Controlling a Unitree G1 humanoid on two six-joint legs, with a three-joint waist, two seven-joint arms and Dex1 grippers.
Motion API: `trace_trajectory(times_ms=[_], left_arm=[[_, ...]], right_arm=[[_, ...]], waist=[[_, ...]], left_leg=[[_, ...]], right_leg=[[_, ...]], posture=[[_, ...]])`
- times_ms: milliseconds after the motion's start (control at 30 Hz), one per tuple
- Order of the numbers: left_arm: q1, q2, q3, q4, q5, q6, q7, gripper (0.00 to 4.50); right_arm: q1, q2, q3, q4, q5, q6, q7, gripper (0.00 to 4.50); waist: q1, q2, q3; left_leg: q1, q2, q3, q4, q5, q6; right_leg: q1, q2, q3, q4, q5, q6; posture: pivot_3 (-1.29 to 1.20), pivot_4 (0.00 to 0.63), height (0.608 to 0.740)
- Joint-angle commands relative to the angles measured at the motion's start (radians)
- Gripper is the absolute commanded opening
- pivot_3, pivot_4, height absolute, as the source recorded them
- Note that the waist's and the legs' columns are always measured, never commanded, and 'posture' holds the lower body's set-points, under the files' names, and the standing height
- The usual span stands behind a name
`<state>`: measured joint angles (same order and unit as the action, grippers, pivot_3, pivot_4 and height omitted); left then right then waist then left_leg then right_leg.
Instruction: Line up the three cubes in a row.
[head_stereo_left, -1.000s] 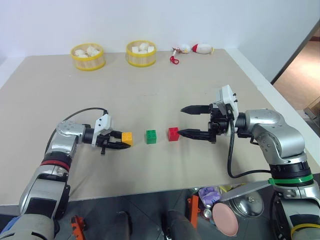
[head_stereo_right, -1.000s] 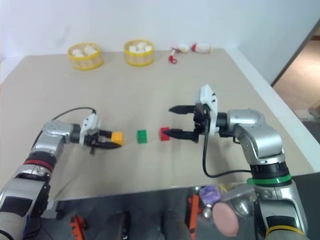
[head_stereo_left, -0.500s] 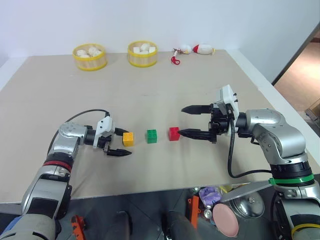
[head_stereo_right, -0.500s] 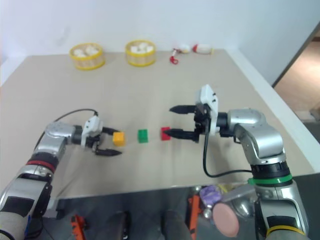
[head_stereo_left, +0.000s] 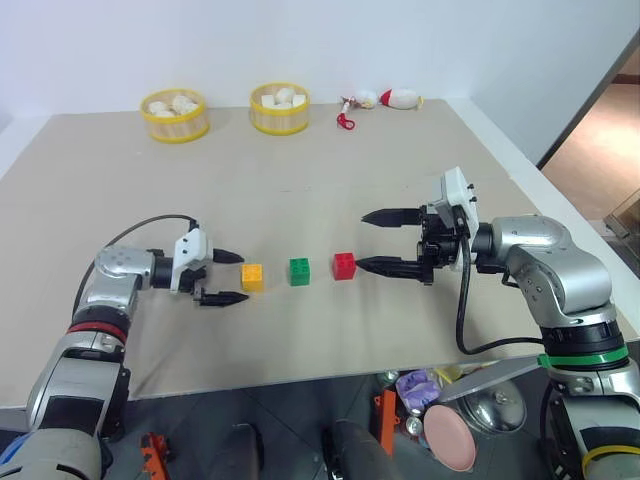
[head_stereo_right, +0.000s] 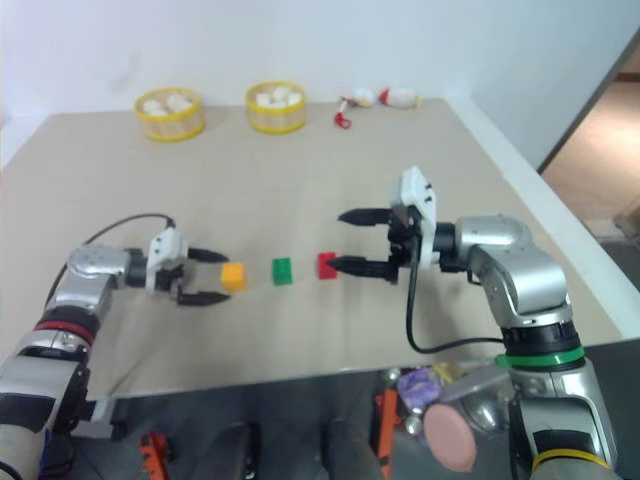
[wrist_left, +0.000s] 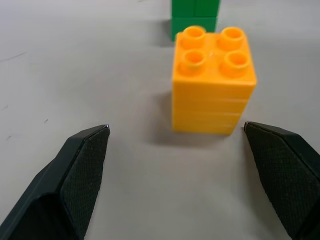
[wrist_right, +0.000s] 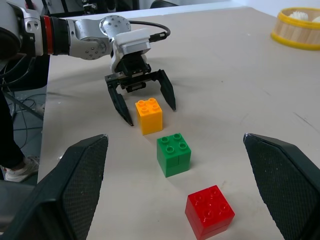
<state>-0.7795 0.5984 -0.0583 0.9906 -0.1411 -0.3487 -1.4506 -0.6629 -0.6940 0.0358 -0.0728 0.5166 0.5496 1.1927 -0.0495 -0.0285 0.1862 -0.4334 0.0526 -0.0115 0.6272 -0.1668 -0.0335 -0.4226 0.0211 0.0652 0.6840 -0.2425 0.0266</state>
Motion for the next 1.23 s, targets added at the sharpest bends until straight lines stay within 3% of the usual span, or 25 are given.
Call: trace_trajectory(times_ms=[33, 233, 500, 600, 700, 800, 1000, 1233], left_arm=[[0.04, 0.08, 0.058, -0.047, -0.031, 0.042, -0.009, 4.44], [0.173, 0.176, 0.11, -0.285, -0.12, 0.246, -0.073, 4.44], [0.227, 0.089, 0.344, -0.571, -0.268, 0.52, 0.395, 4.44], [0.245, -0.026, 0.478, -0.743, -0.359, 0.674, 0.721, 4.44], [0.314, -0.106, 0.526, -0.911, -0.386, 0.746, 0.897, 4.44], [0.446, -0.213, 0.55, -1.108, -0.365, 0.768, 1.099, 4.44], [0.681, -0.31, 0.578, -1.311, -0.424, 0.835, 1.225, 4.44], [0.81, -0.319, 0.544, -1.365, -0.434, 0.83, 1.222, 4.44]], right_arm=[[-0.034, -0.003, -0.017, -0.003, 0.016, -0.006, 0.012, 4.5], [-0.062, 0.008, -0.006, 0.031, 0.002, -0.023, 0.026, 4.5], [-0.091, 0.065, -0.027, 0.108, -0.045, -0.084, -0.058, 4.5], [-0.096, 0.117, -0.056, 0.157, -0.078, -0.097, -0.188, 4.5], [-0.083, 0.163, -0.079, 0.182, -0.114, -0.117, -0.309, 4.5], [-0.058, 0.241, -0.154, 0.232, -0.137, -0.104, -0.528, 4.5], [0.088, 0.333, -0.231, 0.208, -0.23, -0.145, -0.834, 4.5], [0.279, 0.505, -0.237, 0.017, -0.247, -0.143, -1.035, 4.5]], waist=[[-0.003, 0.0, 0.0], [0.001, 0.0, 0.0], [0.006, 0.0, 0.0], [0.005, 0.0, 0.0], [0.0, 0.0, 0.0], [0.001, -0.002, -0.001], [0.007, -0.004, -0.002], [0.003, -0.004, -0.002]], left_leg=[[0.001, 0.001, 0.0, 0.0, 0.0, 0.0], [0.002, 0.007, 0.003, -0.003, 0.0, 0.0], [0.001, 0.008, 0.003, -0.003, 0.0, 0.0], [0.001, 0.007, 0.005, -0.002, 0.0, 0.0], [0.001, 0.008, 0.006, -0.002, 0.0, 0.0], [0.003, 0.008, 0.008, -0.005, 0.0, -0.001], [0.003, 0.007, 0.008, -0.006, 0.0, -0.002], [0.005, 0.007, 0.01, -0.005, 0.001, -0.002]], right_leg=[[0.0, 0.001, 0.0, 0.0, 0.001, -0.001], [-0.002, 0.007, 0.002, 0.0, 0.0, -0.005], [-0.002, 0.006, 0.002, 0.0, 0.0, -0.004], [-0.002, 0.006, 0.004, 0.0, 0.001, -0.003], [-0.002, 0.006, 0.006, 0.0, 0.002, -0.002], [-0.002, 0.006, 0.008, 0.0, 0.002, -0.002], [-0.001, 0.006, 0.009, -0.001, 0.001, -0.002], [-0.001, 0.006, 0.011, -0.001, 0.003, -0.003]], posture=[[0.0, 0.15, 0.74], [0.0, 0.15, 0.74], [0.0, 0.15, 0.74], [0.0, 0.15, 0.74], [0.0, 0.15, 0.74], [0.0, 0.15, 0.74], [0.0, 0.15, 0.74], [0.0, 0.15, 0.74]])
